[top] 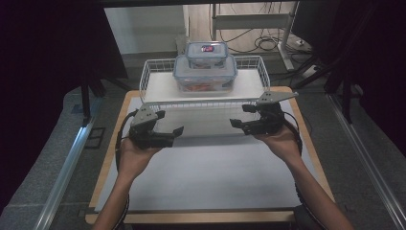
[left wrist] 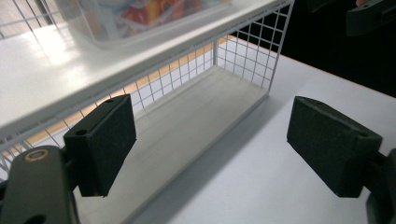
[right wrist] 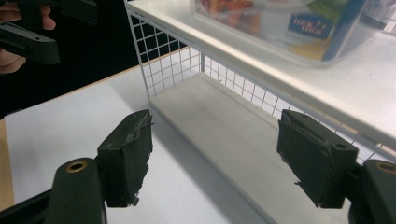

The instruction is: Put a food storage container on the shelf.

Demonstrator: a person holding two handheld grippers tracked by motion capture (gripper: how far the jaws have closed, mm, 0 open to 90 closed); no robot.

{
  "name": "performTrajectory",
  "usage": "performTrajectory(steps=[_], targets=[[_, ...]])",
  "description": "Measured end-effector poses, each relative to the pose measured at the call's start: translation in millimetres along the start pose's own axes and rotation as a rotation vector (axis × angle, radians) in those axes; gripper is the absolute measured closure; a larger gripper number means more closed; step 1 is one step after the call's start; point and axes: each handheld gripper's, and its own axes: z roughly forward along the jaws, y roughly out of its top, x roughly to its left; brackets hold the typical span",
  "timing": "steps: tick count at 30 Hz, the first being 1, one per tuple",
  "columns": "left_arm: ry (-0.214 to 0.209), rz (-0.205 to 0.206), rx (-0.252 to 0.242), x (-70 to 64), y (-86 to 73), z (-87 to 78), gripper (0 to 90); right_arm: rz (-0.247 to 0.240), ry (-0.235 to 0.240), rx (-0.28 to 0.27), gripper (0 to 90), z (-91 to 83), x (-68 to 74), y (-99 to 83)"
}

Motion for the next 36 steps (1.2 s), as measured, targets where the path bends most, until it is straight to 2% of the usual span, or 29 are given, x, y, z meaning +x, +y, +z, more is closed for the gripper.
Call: performTrajectory(steps=[6,7,9,13,19,24,36], targets=[[-0.017,-0.028,-0.017,-5.7,-16.6,2.8,14.3,-0.005,-0.007,-0.001,23.1,0.6,2.2,-11.4],[-0.017,-0.017,0.003,-6.4,-17.0,4.1,14.2,-0.004,-0.011,-0.006,22.7,0.3,2.2,-13.7],[0.014,0.012,0.016,-8.4,-16.7,3.8,12.5,-0.008,-0.014,-0.01,21.9,0.6,1.8,-16.7],[-0.011,-0.003,-0.007,-13.2,-18.2,2.1,11.6,-0.014,-0.032,-0.01,19.3,-2.2,2.7,-20.8],[-0.032,-0.003,0.018,-20.7,-28.0,4.4,9.5,0.006,-0.031,-0.017,16.1,-8.0,5.4,-28.5],[-0.045,-0.022,0.013,-23.7,-36.1,4.0,8.4,0.011,-0.032,-0.025,13.9,-11.6,8.3,-34.4],[-0.029,-0.037,0.029,-24.5,-52.9,-0.4,5.3,0.034,-0.032,-0.024,10.8,-16.2,9.7,-50.5]])
